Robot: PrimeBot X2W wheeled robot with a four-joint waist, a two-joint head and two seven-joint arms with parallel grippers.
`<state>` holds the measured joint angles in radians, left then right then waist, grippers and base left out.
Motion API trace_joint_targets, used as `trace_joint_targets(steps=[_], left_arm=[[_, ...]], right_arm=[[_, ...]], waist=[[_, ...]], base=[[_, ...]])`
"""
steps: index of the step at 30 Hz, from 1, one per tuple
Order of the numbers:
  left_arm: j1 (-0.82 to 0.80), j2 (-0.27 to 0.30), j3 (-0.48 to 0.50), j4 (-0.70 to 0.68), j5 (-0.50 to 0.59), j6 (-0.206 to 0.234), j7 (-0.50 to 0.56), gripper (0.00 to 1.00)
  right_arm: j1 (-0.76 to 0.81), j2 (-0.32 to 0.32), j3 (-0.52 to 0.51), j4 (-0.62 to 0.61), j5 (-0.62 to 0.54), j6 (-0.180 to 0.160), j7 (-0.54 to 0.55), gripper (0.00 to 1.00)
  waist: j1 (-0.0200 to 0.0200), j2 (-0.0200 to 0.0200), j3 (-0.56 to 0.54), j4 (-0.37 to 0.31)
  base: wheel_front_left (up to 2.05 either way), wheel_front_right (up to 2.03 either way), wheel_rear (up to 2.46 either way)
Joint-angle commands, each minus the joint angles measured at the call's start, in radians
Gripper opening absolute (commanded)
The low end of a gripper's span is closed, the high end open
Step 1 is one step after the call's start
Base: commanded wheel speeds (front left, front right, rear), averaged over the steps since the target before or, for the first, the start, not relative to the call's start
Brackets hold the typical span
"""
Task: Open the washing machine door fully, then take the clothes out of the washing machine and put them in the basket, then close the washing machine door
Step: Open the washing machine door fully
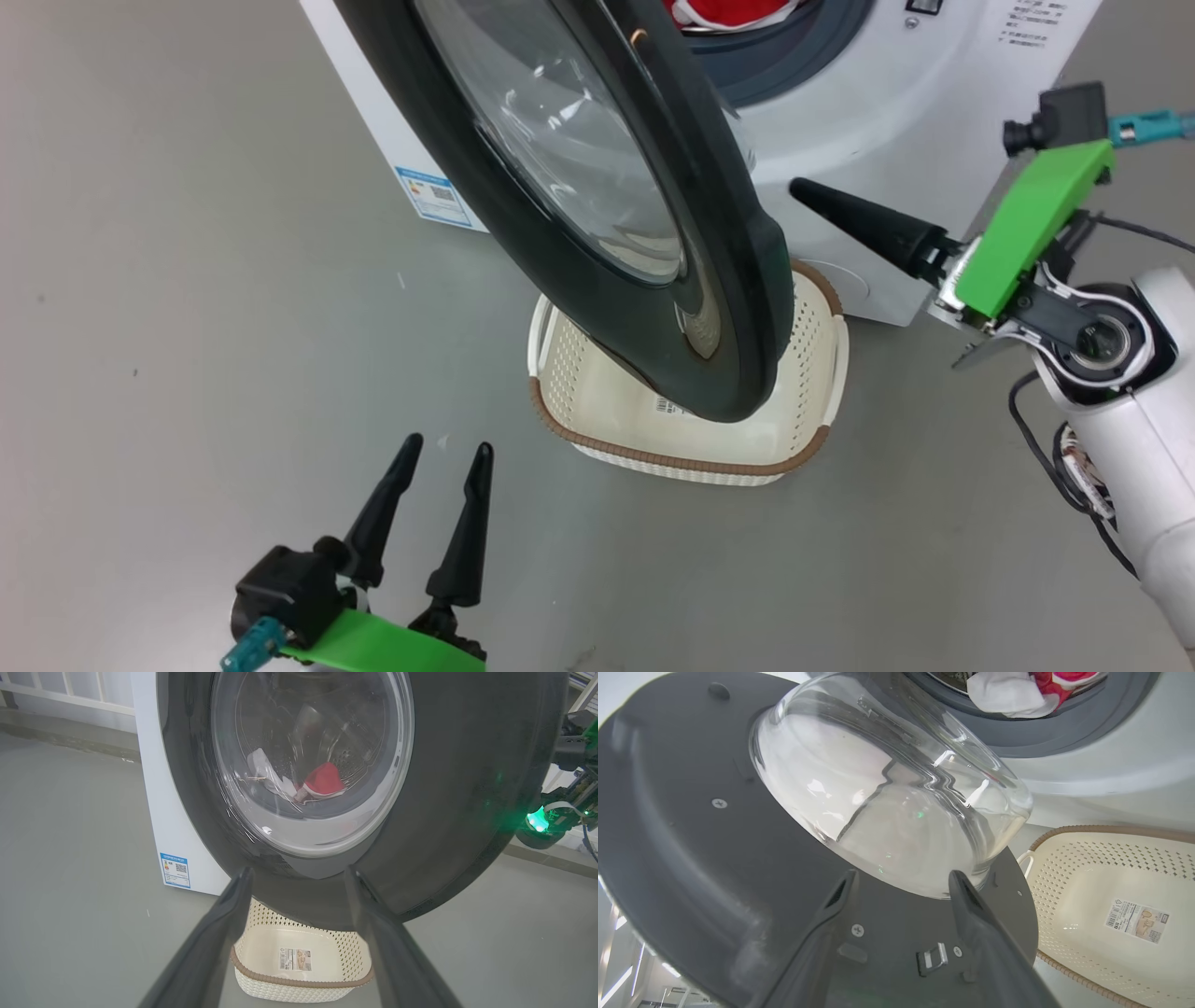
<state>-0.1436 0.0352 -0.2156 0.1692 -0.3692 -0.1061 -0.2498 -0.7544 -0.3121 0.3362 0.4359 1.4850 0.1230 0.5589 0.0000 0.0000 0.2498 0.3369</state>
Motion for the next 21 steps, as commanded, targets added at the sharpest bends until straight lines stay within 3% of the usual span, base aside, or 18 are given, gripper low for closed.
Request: trace_joint_targets(steps=[1, 21], left_arm=[[-0.015, 0.015, 0.040, -0.019, 0.010, -0.006, -0.012, 1.00], [-0.002, 0.015, 0.100, -0.003, 0.025, -0.020, -0.012, 1.00]], right_arm=[[0.020, -0.004, 0.000, -0.030, -0.012, 0.008, -0.017, 1.00], [0.285, -0.130, 0.162, -0.117, -0.289, 0.008, -0.474, 1.00]], waist=[[0.0000, 0.0000, 0.001, -0.005], [0.0000, 0.0000, -0.010, -0.055]], base=[[0.00, 0.00, 0.00], [0.00, 0.00, 0.00]])
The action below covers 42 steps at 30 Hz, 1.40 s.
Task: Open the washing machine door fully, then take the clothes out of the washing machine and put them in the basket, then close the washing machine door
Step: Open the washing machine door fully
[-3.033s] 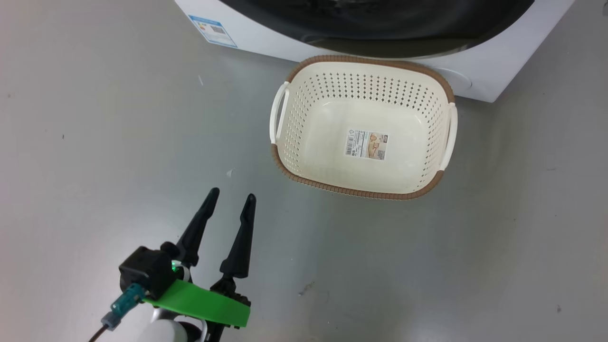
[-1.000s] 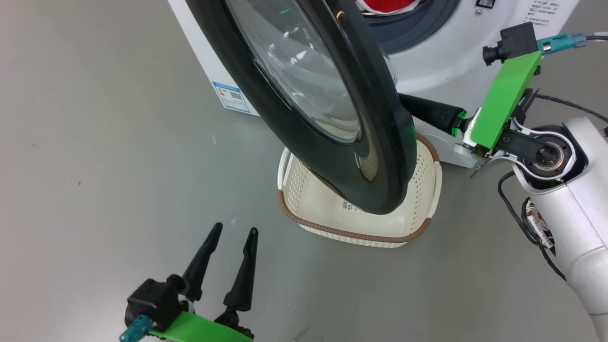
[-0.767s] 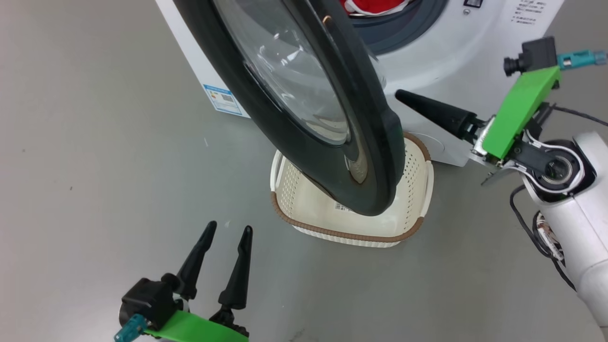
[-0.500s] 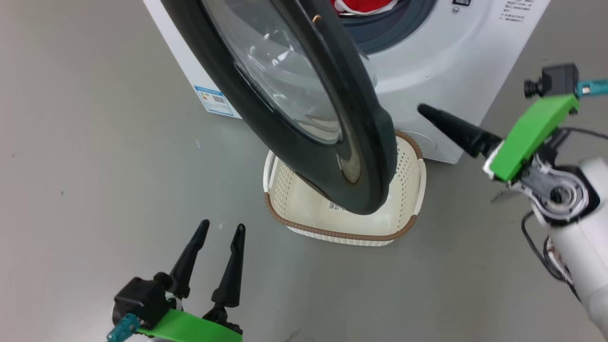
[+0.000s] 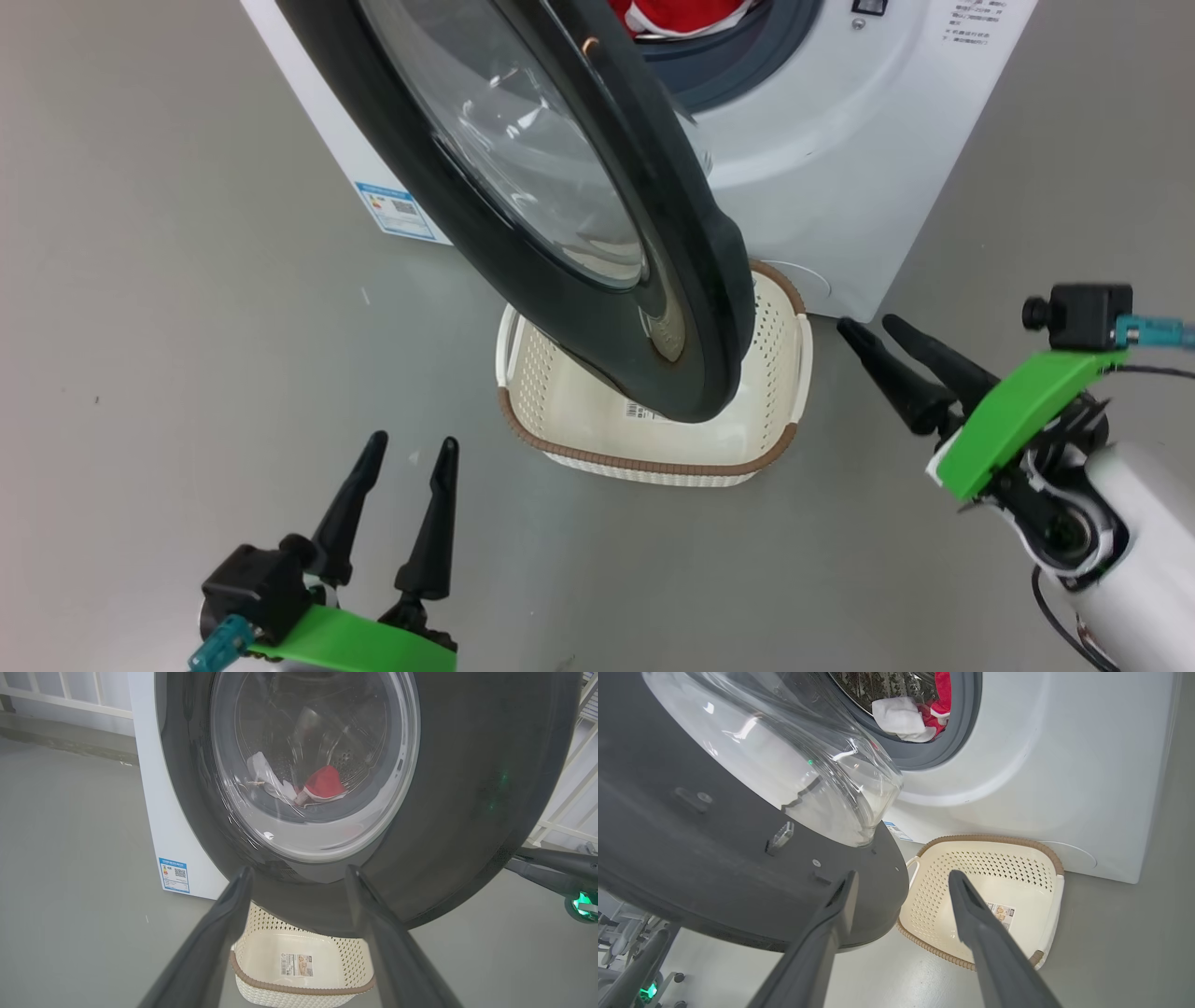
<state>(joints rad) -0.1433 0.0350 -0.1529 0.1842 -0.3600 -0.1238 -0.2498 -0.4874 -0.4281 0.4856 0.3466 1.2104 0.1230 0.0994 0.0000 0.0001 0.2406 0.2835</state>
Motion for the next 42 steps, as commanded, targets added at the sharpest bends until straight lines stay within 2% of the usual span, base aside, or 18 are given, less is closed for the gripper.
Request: trace_joint_targets(steps=[1, 9, 13, 17, 24, 31, 37, 42], left_arm=[[-0.002, 0.015, 0.040, -0.017, 0.016, -0.002, -0.012, 1.00], [0.008, 0.015, 0.054, -0.009, 0.019, -0.004, -0.012, 1.00], [0.012, 0.015, 0.057, -0.005, 0.022, -0.004, -0.012, 1.00], [0.014, 0.015, 0.063, -0.004, 0.024, -0.005, -0.012, 1.00], [0.012, 0.015, 0.065, -0.002, 0.027, -0.006, -0.012, 1.00], [0.014, 0.015, 0.063, 0.000, 0.028, -0.006, -0.012, 1.00], [0.017, 0.015, 0.057, -0.004, 0.035, -0.006, -0.012, 1.00], [0.018, 0.015, 0.061, -0.008, 0.035, -0.007, -0.012, 1.00]], right_arm=[[0.026, -0.020, 0.027, -0.027, -0.033, 0.008, -0.040, 1.00], [0.068, -0.053, 0.118, 0.020, -0.179, 0.008, -0.245, 1.00], [0.084, -0.043, 0.121, 0.063, -0.220, 0.008, -0.332, 1.00], [0.103, -0.027, 0.093, 0.087, -0.280, 0.008, -0.358, 1.00], [0.183, 0.057, -0.126, 0.011, -0.476, 0.008, -0.361, 1.00], [0.283, 0.154, -0.290, -0.081, -0.656, 0.008, -0.361, 1.00], [0.357, 0.236, -0.413, -0.170, -0.755, 0.008, -0.361, 1.00], [0.415, 0.265, -0.445, -0.186, -0.813, 0.008, -0.361, 1.00]], waist=[[0.0000, -0.0001, -0.002, -0.004], [0.0000, -0.0001, -0.013, -0.020], [0.0000, -0.0001, -0.018, -0.025], [0.0000, -0.0001, -0.016, -0.030], [0.0000, -0.0001, -0.011, -0.034], [0.0000, -0.0001, -0.015, -0.031], [0.0000, -0.0001, -0.018, -0.021], [0.0000, -0.0001, -0.018, -0.018]], base=[[0.00, 0.00, 0.00], [0.00, 0.00, 0.00], [0.00, 0.00, 0.00], [0.00, 0.00, 0.00], [0.00, 0.00, 0.00], [0.00, 0.00, 0.00], [0.00, 0.00, 0.00], [0.00, 0.00, 0.00]])
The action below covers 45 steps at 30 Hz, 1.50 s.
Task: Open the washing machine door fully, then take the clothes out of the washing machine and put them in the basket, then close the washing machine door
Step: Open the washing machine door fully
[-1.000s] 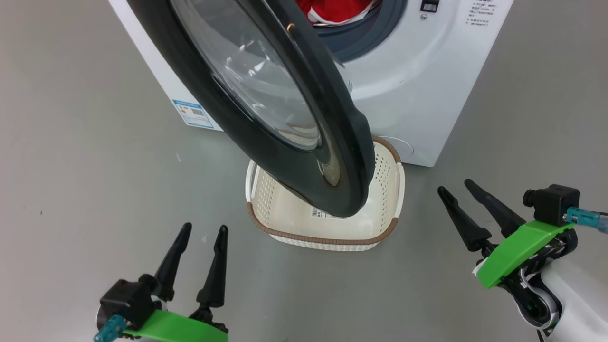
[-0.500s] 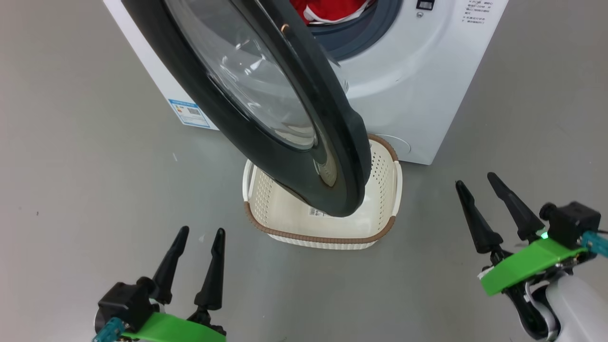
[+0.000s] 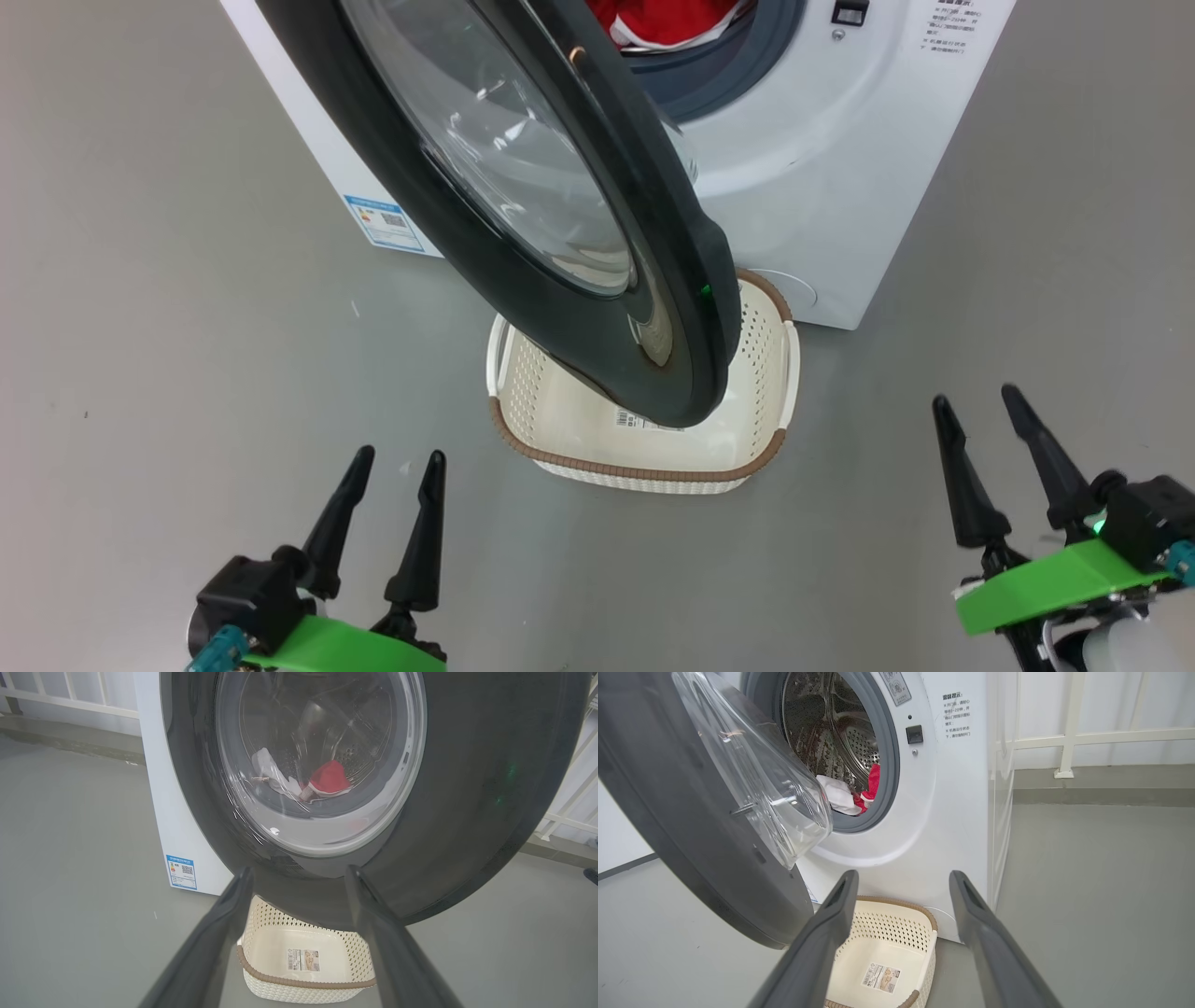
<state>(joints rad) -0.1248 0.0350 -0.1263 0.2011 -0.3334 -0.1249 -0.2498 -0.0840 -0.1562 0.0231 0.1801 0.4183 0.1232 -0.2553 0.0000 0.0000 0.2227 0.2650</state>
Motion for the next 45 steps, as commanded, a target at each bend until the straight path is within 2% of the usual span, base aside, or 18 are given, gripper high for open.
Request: trace_joint_targets(steps=[1, 16, 21, 22, 23, 24, 29, 33, 41, 45], left_arm=[[0.000, 0.015, 0.034, -0.024, 0.008, -0.005, -0.012, 1.00], [0.002, 0.015, 0.030, -0.023, 0.007, -0.006, -0.012, 1.00], [0.004, 0.015, 0.030, -0.024, 0.003, -0.006, -0.012, 1.00], [0.005, 0.015, 0.030, -0.025, 0.002, -0.006, -0.012, 1.00], [0.006, 0.015, 0.030, -0.025, 0.002, -0.006, -0.012, 1.00], [0.007, 0.015, 0.030, -0.025, 0.001, -0.006, -0.012, 1.00], [0.008, 0.015, 0.030, -0.026, -0.003, -0.006, -0.012, 1.00], [0.004, 0.015, 0.027, -0.026, -0.004, -0.006, -0.012, 1.00], [-0.006, 0.015, 0.016, -0.023, -0.007, -0.006, -0.012, 1.00], [-0.009, 0.015, 0.010, -0.021, -0.011, -0.006, -0.012, 1.00]], right_arm=[[0.019, -0.006, 0.018, -0.015, -0.032, 0.008, -0.006, 1.00], [0.030, 0.016, 0.004, -0.004, -0.043, 0.008, -0.006, 1.00], [0.024, 0.031, 0.002, -0.004, 0.012, 0.008, -0.006, 1.00], [0.020, 0.033, 0.001, -0.007, 0.028, 0.008, -0.006, 0.63], [0.016, 0.035, 0.002, -0.008, 0.047, 0.008, -0.006, 0.34], [0.009, 0.037, 0.002, -0.013, 0.065, 0.008, -0.006, 0.00], [-0.045, 0.034, 0.031, -0.032, 0.164, 0.008, -0.006, 0.00], [-0.121, 0.016, 0.095, -0.036, 0.293, 0.008, -0.006, 0.00], [-0.325, -0.069, 0.233, -0.014, 0.570, 0.008, -0.004, 0.00], [-0.418, -0.110, 0.309, 0.003, 0.713, 0.008, 0.047, 0.00]], waist=[[0.0000, 0.0000, 0.000, 0.001], [0.0000, 0.0000, -0.006, -0.005], [0.0000, 0.0000, -0.008, -0.005], [0.0000, 0.0000, -0.008, -0.006], [0.0000, 0.0000, -0.008, -0.007], [0.0000, 0.0000, -0.007, -0.007], [0.0000, 0.0000, -0.004, -0.010], [0.0000, 0.0000, 0.001, -0.010], [0.0000, 0.0000, 0.009, 0.002], [0.0000, 0.0000, 0.012, 0.015]], base=[[0.00, 0.00, 0.00], [0.00, 0.00, 0.00], [0.00, 0.00, 0.00], [0.00, 0.00, 0.00], [0.00, 0.00, 0.00], [0.00, 0.00, 0.00], [0.00, 0.00, 0.00], [0.00, 0.00, 0.00], [0.00, 0.00, 0.00], [0.00, 0.00, 0.00]])
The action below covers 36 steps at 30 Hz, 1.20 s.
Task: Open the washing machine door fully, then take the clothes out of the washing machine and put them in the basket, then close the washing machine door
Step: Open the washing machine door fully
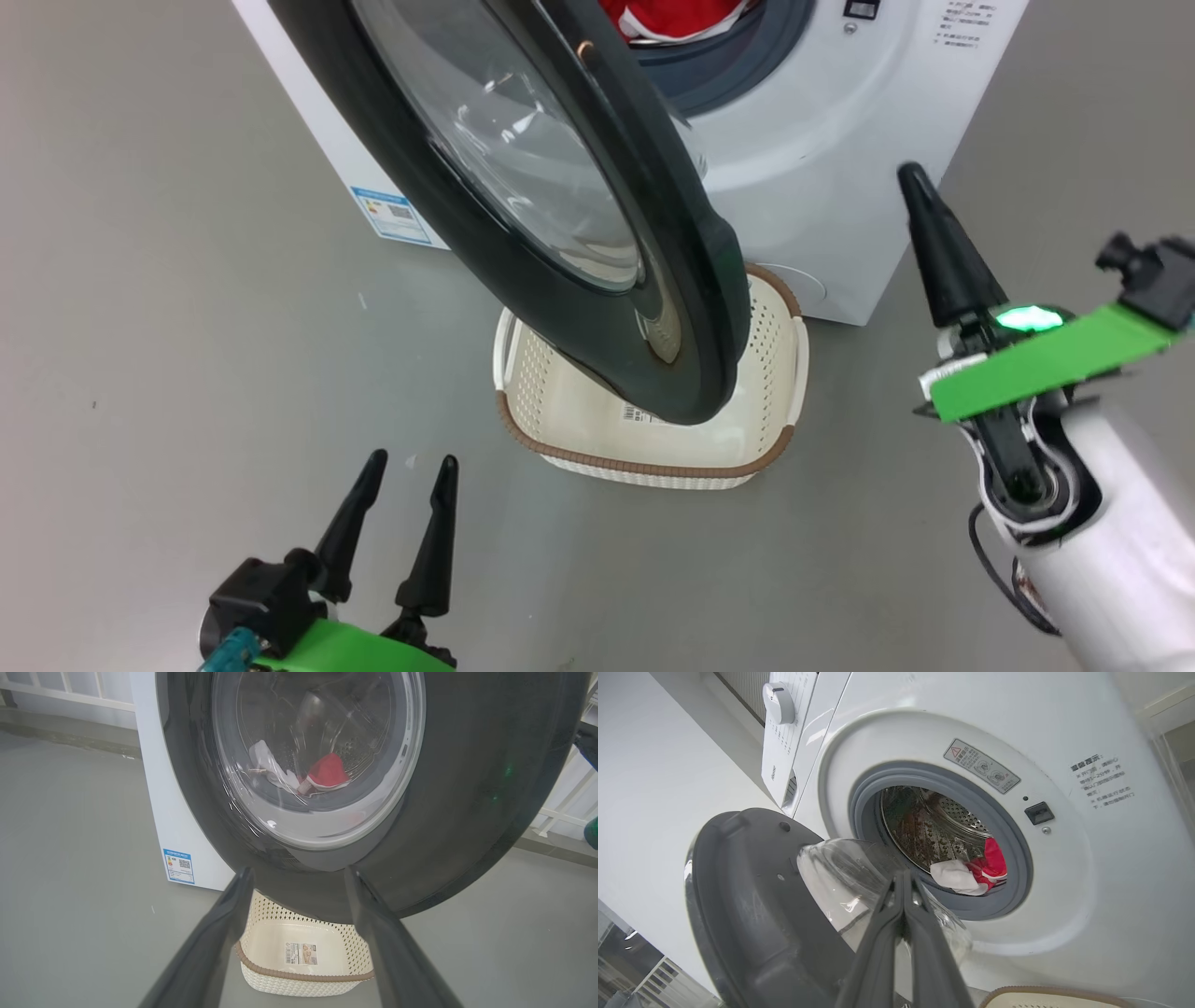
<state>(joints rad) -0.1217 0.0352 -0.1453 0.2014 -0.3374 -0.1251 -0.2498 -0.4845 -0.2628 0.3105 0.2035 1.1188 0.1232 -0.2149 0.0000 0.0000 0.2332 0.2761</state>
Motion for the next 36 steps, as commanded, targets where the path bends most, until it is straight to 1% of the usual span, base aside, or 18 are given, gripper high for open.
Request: trace_joint_targets(steps=[1, 5, 7, 9, 10, 11, 13, 16, 18, 24, 30, 36], left_arm=[[-0.013, 0.015, 0.027, -0.022, -0.008, -0.006, -0.012, 1.00], [-0.016, 0.015, 0.019, -0.020, -0.012, -0.006, -0.012, 1.00], [-0.017, 0.015, 0.018, -0.018, -0.014, -0.006, -0.012, 1.00], [-0.018, 0.015, 0.016, -0.017, -0.016, -0.006, -0.012, 1.00], [-0.018, 0.015, 0.016, -0.017, -0.017, -0.006, -0.012, 1.00], [-0.018, 0.015, 0.016, -0.017, -0.017, -0.006, -0.012, 1.00], [-0.016, 0.015, 0.015, -0.017, -0.019, -0.006, -0.012, 1.00], [-0.013, 0.015, 0.013, -0.017, -0.021, -0.006, -0.012, 1.00], [-0.011, 0.015, 0.012, -0.017, -0.023, -0.006, -0.012, 1.00], [-0.010, 0.015, 0.005, -0.020, -0.028, -0.005, -0.012, 1.00], [-0.010, 0.015, 0.000, -0.022, -0.034, -0.003, -0.012, 1.00], [-0.001, 0.015, -0.005, -0.026, -0.040, 0.001, -0.012, 1.00]], right_arm=[[-0.039, -0.012, 0.039, -0.018, 0.047, 0.008, 0.024, 0.00], [-0.101, -0.035, 0.090, -0.012, 0.196, 0.008, 0.120, 0.00], [-0.119, -0.043, 0.108, -0.011, 0.282, 0.008, 0.193, 0.00], [-0.129, -0.053, 0.128, -0.007, 0.370, 0.008, 0.294, 0.00], [-0.134, -0.062, 0.133, -0.010, 0.400, 0.008, 0.333, 0.00], [-0.134, -0.062, 0.133, -0.010, 0.400, 0.008, 0.333, 0.00], [-0.136, -0.065, 0.134, -0.007, 0.483, 0.008, 0.420, 0.00], [-0.142, -0.076, 0.128, 0.012, 0.554, 0.008, 0.515, 0.00], [-0.147, -0.071, 0.120, 0.027, 0.599, 0.008, 0.568, 0.00], [-0.165, -0.059, 0.123, 0.074, 0.660, 0.008, 0.687, 0.00], [-0.167, -0.047, 0.130, 0.094, 0.650, 0.008, 0.722, 0.00], [-0.146, -0.024, 0.142, 0.086, 0.629, 0.008, 0.742, 0.00]], waist=[[0.0000, 0.0000, 0.002, 0.007], [0.0000, 0.0000, 0.007, 0.022], [0.0000, 0.0000, 0.008, 0.028], [0.0000, 0.0000, 0.009, 0.034], [0.0000, 0.0000, 0.009, 0.036], [0.0000, 0.0000, 0.009, 0.036], [0.0000, 0.0000, 0.009, 0.040], [0.0000, 0.0000, 0.009, 0.043], [0.0000, 0.0000, 0.008, 0.045], [0.0000, 0.0000, 0.011, 0.051], [0.0000, 0.0000, 0.009, 0.066], [0.0000, 0.0000, -0.002, 0.088]], base=[[0.00, 0.00, 0.00], [0.00, 0.00, 0.00], [0.00, 0.00, 0.00], [0.00, 0.00, 0.00], [0.00, 0.00, 0.00], [0.00, 0.00, 0.00], [0.00, 0.00, 0.00], [0.00, 0.00, 0.00], [0.00, 0.00, 0.00], [0.00, 0.00, 0.00], [0.00, 0.00, 0.00], [0.00, 0.00, 0.00]])
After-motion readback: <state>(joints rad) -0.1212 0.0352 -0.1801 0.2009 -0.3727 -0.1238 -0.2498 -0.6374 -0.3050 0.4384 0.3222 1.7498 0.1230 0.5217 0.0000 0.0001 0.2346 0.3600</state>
